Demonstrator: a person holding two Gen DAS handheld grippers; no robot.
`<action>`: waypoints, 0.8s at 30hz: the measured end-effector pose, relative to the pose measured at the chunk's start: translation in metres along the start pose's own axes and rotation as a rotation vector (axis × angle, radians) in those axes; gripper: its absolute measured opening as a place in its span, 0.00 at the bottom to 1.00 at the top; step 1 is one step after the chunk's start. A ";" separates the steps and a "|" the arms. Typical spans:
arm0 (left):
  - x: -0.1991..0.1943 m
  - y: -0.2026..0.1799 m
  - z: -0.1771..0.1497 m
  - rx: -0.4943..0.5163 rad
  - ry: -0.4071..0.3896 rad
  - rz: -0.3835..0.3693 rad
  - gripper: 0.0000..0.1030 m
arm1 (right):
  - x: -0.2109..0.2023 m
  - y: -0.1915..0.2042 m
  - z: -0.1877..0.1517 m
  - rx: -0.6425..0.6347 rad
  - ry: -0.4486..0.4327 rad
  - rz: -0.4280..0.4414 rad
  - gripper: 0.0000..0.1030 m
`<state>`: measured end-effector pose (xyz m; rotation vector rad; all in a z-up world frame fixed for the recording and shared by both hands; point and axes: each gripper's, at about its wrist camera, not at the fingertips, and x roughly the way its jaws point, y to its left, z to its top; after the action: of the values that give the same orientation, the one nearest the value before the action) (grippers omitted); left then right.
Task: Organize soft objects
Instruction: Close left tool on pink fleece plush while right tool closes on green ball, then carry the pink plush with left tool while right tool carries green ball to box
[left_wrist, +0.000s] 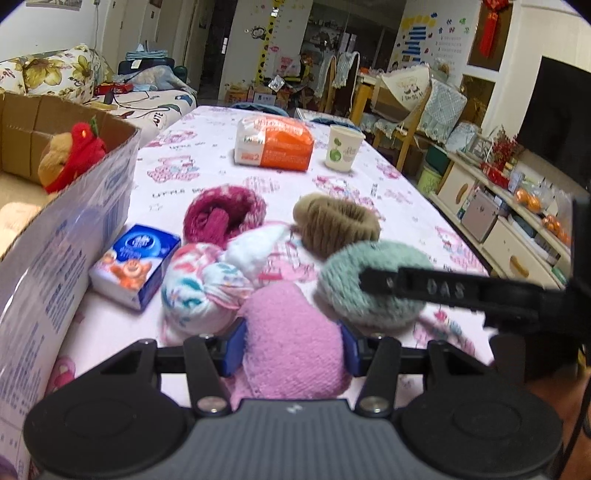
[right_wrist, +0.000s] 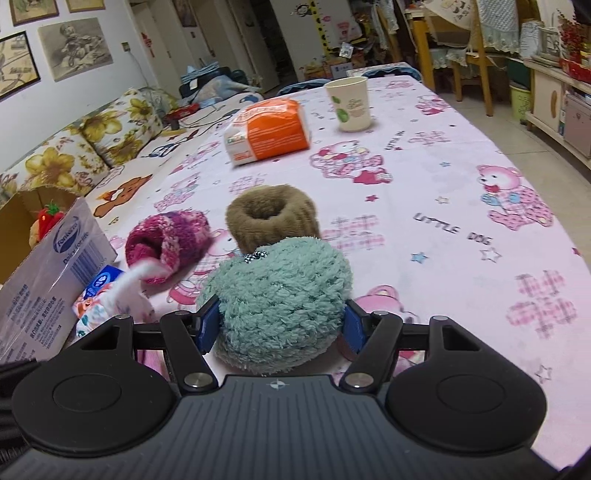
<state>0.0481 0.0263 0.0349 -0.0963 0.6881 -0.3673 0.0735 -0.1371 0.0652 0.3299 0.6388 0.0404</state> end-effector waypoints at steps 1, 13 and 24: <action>0.000 0.000 0.002 -0.005 -0.007 -0.002 0.50 | -0.001 0.000 0.000 0.005 -0.004 -0.005 0.79; -0.016 0.003 0.013 -0.020 -0.107 -0.039 0.50 | -0.014 0.009 -0.004 -0.042 -0.036 -0.028 0.78; -0.039 0.019 0.024 -0.059 -0.196 -0.044 0.50 | -0.034 0.026 0.001 -0.117 -0.110 -0.038 0.78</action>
<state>0.0412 0.0574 0.0735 -0.2012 0.5040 -0.3738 0.0481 -0.1175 0.0935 0.2053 0.5313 0.0230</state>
